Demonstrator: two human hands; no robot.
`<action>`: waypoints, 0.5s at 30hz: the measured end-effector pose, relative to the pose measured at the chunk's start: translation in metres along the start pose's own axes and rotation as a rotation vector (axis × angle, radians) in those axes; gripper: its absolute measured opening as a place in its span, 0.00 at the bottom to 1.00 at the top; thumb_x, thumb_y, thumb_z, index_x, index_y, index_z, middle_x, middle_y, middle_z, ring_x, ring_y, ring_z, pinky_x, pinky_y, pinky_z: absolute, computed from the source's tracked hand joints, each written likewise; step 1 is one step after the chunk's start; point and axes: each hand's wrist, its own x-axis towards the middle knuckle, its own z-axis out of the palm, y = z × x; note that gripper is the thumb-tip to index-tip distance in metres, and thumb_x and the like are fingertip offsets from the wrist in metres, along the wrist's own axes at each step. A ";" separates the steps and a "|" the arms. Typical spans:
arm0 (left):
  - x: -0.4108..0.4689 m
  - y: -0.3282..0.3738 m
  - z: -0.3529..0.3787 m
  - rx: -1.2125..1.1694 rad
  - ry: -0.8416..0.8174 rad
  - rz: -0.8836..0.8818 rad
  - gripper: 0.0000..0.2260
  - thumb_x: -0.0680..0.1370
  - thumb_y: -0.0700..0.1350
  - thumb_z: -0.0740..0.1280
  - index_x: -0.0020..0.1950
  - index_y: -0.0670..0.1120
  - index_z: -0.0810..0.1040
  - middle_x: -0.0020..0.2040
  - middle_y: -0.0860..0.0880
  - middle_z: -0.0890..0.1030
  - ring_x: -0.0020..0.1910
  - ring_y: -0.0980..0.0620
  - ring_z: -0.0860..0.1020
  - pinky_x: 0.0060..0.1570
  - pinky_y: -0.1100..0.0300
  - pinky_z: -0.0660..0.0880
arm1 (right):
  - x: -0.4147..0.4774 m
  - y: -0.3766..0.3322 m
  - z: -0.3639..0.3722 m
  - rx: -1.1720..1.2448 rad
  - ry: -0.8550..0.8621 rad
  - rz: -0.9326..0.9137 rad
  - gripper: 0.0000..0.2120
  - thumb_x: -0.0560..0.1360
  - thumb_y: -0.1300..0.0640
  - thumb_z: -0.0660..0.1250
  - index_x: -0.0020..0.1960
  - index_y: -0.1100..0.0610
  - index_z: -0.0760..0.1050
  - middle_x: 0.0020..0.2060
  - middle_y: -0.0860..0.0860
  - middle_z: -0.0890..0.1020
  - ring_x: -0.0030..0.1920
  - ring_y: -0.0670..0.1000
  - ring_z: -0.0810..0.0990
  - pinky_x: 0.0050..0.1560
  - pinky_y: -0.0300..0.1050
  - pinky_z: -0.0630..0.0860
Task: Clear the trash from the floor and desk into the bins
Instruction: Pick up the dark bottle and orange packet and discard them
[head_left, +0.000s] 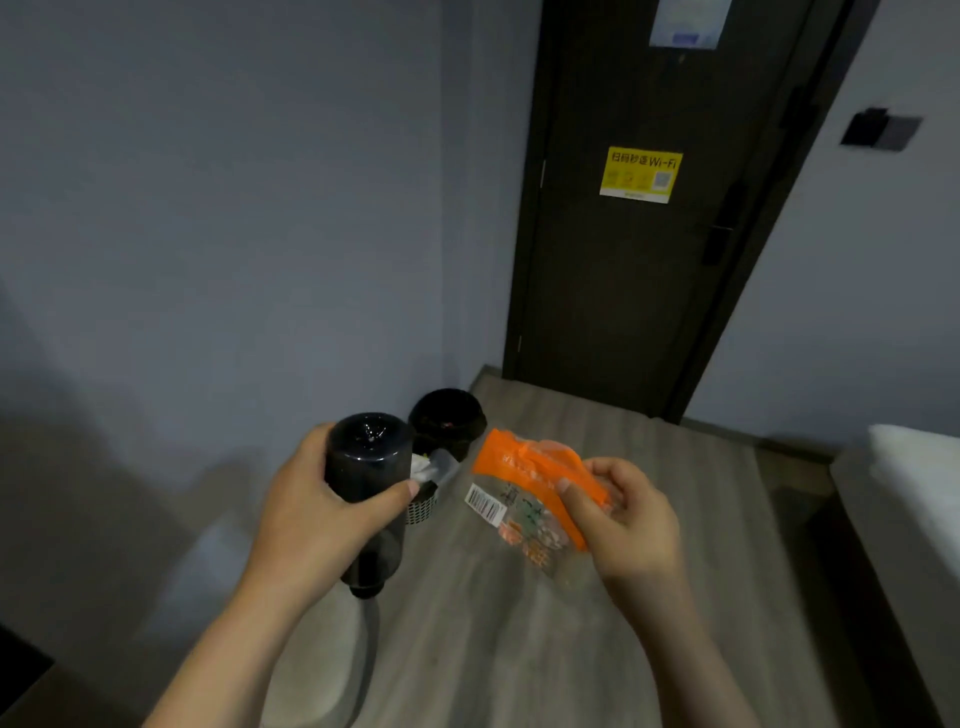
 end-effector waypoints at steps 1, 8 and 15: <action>0.013 -0.004 0.006 -0.004 -0.002 -0.006 0.22 0.63 0.44 0.79 0.51 0.57 0.75 0.46 0.59 0.80 0.44 0.66 0.78 0.43 0.62 0.74 | 0.011 0.003 0.003 0.005 -0.010 0.006 0.03 0.72 0.56 0.71 0.44 0.50 0.77 0.36 0.48 0.82 0.36 0.44 0.81 0.34 0.36 0.77; 0.114 -0.040 0.045 -0.027 -0.021 -0.031 0.22 0.63 0.45 0.79 0.51 0.57 0.74 0.48 0.58 0.80 0.47 0.63 0.78 0.42 0.64 0.72 | 0.106 0.022 0.038 -0.036 -0.040 0.040 0.03 0.73 0.54 0.69 0.46 0.49 0.77 0.37 0.48 0.82 0.36 0.45 0.81 0.34 0.42 0.79; 0.250 -0.082 0.058 -0.044 0.058 -0.054 0.23 0.63 0.42 0.79 0.46 0.62 0.71 0.46 0.61 0.78 0.46 0.64 0.76 0.43 0.64 0.71 | 0.219 0.032 0.112 -0.138 -0.134 0.094 0.04 0.74 0.51 0.69 0.47 0.44 0.75 0.41 0.45 0.81 0.40 0.45 0.81 0.40 0.46 0.82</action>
